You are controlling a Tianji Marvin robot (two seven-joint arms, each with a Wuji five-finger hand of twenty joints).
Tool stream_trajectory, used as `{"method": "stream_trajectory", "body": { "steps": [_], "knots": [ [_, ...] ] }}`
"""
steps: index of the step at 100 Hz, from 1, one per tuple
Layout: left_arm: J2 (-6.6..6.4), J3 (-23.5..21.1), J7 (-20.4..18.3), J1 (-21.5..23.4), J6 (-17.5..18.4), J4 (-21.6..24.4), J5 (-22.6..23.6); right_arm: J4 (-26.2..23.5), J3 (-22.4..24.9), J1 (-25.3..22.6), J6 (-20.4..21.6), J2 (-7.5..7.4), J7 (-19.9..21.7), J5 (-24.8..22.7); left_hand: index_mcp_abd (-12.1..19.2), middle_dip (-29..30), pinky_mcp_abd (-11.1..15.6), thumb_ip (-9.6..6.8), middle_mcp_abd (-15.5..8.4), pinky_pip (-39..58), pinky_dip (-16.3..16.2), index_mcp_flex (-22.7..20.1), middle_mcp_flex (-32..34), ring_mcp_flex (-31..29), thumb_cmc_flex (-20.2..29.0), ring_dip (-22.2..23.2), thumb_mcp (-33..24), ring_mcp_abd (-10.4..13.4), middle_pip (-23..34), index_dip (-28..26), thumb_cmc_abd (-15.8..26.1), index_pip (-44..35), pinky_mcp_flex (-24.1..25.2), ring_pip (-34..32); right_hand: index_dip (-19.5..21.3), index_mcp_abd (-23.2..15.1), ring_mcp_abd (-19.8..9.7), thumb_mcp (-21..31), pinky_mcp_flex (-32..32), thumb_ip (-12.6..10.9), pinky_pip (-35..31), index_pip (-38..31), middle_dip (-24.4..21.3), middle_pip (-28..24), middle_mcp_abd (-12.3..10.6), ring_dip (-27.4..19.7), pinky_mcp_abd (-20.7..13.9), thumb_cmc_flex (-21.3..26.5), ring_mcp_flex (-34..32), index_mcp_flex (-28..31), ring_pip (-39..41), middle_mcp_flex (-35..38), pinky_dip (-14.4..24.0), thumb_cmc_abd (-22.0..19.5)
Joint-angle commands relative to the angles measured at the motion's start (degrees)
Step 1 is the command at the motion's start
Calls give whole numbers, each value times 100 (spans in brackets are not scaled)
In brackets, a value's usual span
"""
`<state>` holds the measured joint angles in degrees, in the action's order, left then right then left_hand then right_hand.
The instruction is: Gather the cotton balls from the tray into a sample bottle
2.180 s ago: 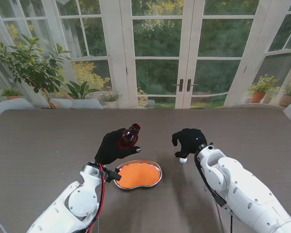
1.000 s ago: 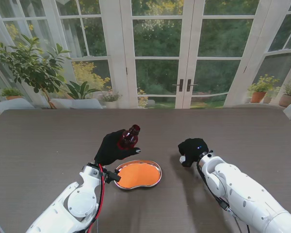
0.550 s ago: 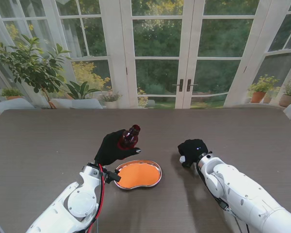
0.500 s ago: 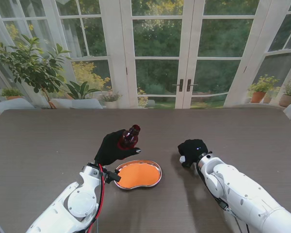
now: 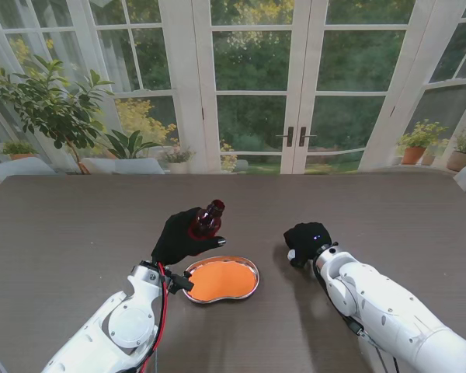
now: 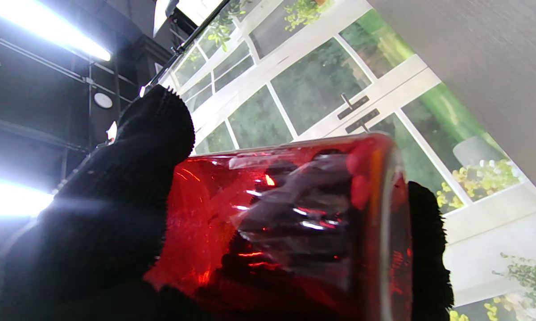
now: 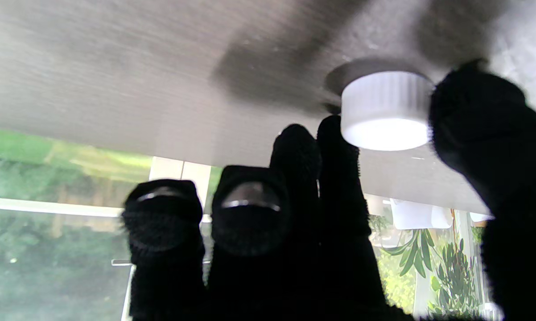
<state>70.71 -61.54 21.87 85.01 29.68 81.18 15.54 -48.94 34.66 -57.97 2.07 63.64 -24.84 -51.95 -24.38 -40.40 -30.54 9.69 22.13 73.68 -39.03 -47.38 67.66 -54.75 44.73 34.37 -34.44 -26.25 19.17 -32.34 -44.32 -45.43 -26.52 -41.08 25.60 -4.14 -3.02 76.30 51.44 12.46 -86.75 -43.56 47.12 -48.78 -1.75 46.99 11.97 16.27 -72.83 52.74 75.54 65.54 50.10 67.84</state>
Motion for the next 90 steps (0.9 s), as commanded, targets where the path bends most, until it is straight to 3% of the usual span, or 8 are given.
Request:
{"method": "stream_trajectory", "body": {
  "steps": [1,31,36,37,40,55,64,90],
  "knots": [
    [14,2,-112,6,13,16,-21,13,-9,-41,-7,9,70,-29,1388,60,184,-56,-592,9,22,-716,369,-9,914,54,-833,-51,17,-103,1198,-464,220,-104,-100,-42,-190,266,139,102,-360,-59,2,-63,-91,123,10,93,-284,187,237,174,-58,8],
    [15,8,-123,1,19,9,-38,135,-69,-6,45,45,-36,40,1393,86,182,-50,-596,4,22,-717,362,-2,903,55,-824,-46,18,-104,1215,-460,224,-103,-14,-103,-163,321,202,98,-398,-199,-25,-49,-75,162,53,258,-283,461,360,314,-60,-71],
    [14,8,-127,0,20,8,-41,163,-94,6,61,51,-63,49,1387,92,182,-50,-594,3,22,-721,364,-3,906,55,-824,-50,18,-102,1214,-458,226,-103,-36,-131,-183,316,211,183,-403,-190,-13,-45,-82,165,58,292,-281,477,375,338,-63,-73],
    [14,8,-128,0,20,8,-42,167,-98,8,63,52,-66,51,1385,94,181,-50,-593,2,22,-721,364,-3,906,55,-823,-50,18,-102,1216,-458,229,-103,-143,-156,-175,304,212,370,-405,-210,14,-38,-79,165,58,334,-280,489,382,358,-67,-82],
    [14,8,-129,0,20,7,-43,178,-107,12,65,55,-73,58,1389,96,179,-49,-594,0,22,-718,363,-3,903,55,-820,-51,18,-100,1216,-455,233,-103,-423,-163,-173,322,213,532,-408,-369,66,-9,-79,162,58,367,-280,470,387,372,-74,-80],
    [14,8,-133,-2,26,4,-47,197,-120,16,92,58,-79,72,1379,109,168,-49,-598,-1,21,-719,360,6,907,55,-813,-55,19,-100,1226,-452,236,-99,-670,-225,-134,283,230,863,-419,-537,101,13,-87,176,81,503,-278,483,426,453,-72,-77],
    [15,6,-133,-2,29,3,-57,216,-121,18,110,63,-97,83,1377,121,165,-50,-585,-3,20,-718,354,3,907,56,-810,-62,17,-98,1230,-446,239,-100,-1018,-343,-135,242,251,1206,-431,-995,130,28,-101,195,92,685,-276,486,473,542,-71,-31],
    [15,2,-141,1,28,7,-70,330,-176,49,180,93,-184,149,1375,149,169,-51,-582,-4,17,-718,353,9,912,56,-798,-71,21,-103,1237,-438,241,-96,-1474,-569,-84,234,315,1354,-454,-1851,98,31,-145,241,152,992,-272,649,592,843,-85,-13]
  ]
}}
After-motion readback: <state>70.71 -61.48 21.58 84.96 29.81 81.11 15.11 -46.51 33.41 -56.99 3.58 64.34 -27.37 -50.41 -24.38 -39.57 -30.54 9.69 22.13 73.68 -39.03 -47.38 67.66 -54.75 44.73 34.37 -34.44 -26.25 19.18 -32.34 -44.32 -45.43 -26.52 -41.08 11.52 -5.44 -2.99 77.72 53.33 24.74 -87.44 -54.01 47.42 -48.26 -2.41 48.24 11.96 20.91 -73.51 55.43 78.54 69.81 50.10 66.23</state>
